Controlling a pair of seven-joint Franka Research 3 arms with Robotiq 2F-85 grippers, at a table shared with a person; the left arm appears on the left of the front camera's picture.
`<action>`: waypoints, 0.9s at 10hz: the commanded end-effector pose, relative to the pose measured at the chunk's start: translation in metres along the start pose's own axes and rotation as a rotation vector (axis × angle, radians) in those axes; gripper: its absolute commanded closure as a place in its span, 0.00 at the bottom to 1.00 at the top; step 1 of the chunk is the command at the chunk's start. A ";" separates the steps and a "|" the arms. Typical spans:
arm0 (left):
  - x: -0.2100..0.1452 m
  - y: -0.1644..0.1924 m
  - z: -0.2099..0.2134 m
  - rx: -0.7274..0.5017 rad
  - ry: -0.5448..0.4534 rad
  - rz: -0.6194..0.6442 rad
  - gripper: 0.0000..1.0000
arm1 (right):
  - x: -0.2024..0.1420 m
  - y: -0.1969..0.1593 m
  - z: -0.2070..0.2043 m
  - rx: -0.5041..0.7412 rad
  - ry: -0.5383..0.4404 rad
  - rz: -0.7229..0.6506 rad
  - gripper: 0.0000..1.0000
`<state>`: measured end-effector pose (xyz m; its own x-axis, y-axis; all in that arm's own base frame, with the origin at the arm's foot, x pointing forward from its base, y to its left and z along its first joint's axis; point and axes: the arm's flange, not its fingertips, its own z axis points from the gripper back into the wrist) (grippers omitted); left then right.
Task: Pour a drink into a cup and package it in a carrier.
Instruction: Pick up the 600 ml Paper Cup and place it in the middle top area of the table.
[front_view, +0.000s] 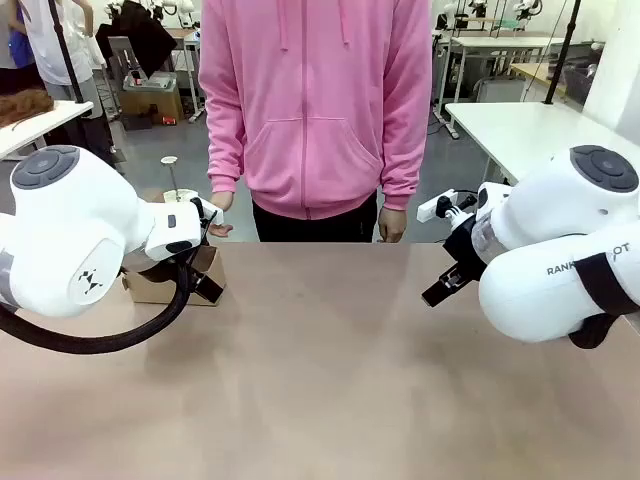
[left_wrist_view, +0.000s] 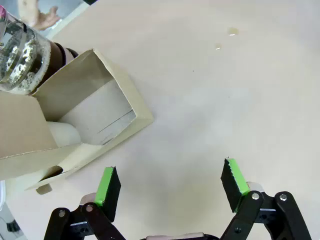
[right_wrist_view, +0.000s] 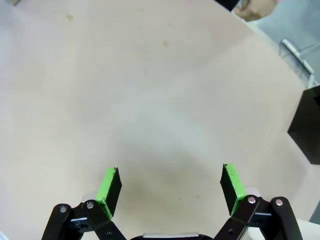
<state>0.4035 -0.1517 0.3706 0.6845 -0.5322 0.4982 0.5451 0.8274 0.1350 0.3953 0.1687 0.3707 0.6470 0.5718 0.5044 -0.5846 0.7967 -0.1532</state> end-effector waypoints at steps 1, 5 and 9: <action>0.000 0.000 0.000 0.000 0.000 0.000 0.00 | 0.000 0.000 0.000 0.000 0.000 0.000 0.00; 0.000 0.000 0.000 0.000 0.000 0.000 0.00 | 0.000 0.000 0.000 0.000 0.000 0.000 0.00; 0.000 0.000 0.000 0.000 0.000 0.000 0.00 | 0.000 0.000 0.000 0.000 0.000 0.001 0.00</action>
<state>0.4034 -0.1520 0.3706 0.6843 -0.5324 0.4982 0.5454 0.8272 0.1349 0.3953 0.1688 0.3706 0.6467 0.5725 0.5040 -0.5850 0.7963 -0.1538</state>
